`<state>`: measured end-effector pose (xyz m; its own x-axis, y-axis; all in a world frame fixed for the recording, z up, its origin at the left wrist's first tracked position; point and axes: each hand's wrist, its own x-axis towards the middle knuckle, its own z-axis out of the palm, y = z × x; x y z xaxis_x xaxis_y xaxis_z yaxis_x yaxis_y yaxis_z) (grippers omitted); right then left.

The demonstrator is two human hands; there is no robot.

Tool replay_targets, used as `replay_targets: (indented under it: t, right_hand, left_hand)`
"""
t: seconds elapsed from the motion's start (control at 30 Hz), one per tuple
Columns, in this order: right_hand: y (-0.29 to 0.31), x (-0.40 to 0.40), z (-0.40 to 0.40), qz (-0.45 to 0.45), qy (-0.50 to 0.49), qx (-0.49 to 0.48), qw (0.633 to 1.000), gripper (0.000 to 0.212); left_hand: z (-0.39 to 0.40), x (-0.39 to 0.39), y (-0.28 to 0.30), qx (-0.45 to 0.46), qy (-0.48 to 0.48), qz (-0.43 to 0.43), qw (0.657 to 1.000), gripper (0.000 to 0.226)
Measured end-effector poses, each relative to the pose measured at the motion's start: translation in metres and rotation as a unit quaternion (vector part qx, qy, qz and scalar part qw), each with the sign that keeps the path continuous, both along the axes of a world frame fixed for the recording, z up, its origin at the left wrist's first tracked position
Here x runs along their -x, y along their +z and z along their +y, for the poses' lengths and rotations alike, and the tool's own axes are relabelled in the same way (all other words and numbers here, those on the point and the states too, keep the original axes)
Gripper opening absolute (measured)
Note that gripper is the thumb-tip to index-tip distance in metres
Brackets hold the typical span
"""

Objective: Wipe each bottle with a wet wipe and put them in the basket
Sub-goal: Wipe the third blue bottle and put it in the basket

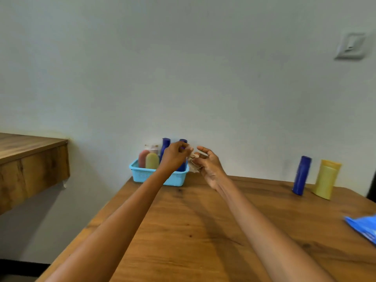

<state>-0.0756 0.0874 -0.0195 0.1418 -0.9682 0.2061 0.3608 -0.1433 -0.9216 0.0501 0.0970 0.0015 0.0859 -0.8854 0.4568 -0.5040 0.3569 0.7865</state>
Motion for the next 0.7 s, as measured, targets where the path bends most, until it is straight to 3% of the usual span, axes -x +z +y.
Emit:
replay_targets:
  t: [0.17,0.27,0.37,0.47,0.53,0.6,0.7]
  right_hand:
    - [-0.004,0.076,0.013,0.060,-0.127,-0.009,0.990,0.042]
    - [-0.010,0.127,0.018,0.102,-0.212,-0.035,0.971,0.023]
    - [-0.012,0.173,0.023,0.038,-0.189,-0.076,0.978,0.003]
    - [-0.014,0.213,0.023,-0.065,-0.160,-0.104,0.979,0.008]
    - [-0.018,0.235,0.017,-0.074,-0.199,-0.108,0.971,0.002]
    - [-0.020,0.255,0.009,-0.072,-0.265,-0.086,0.958,0.018]
    - [-0.012,0.285,-0.003,-0.048,-0.377,-0.044,0.924,0.019]
  left_hand:
    - [0.003,0.079,-0.006,-0.066,-0.089,0.126,0.986,0.012]
    - [0.000,0.135,-0.014,-0.070,-0.104,0.186,0.975,0.006]
    - [-0.001,0.188,-0.026,-0.063,-0.090,0.166,0.980,0.003]
    - [-0.005,0.232,-0.035,-0.024,-0.078,0.103,0.991,0.011]
    - [-0.011,0.257,-0.038,-0.002,-0.095,0.046,0.994,0.014]
    - [-0.018,0.281,-0.040,0.015,-0.126,0.014,0.992,0.018]
    - [-0.038,0.313,-0.046,-0.008,-0.126,0.084,0.988,0.028]
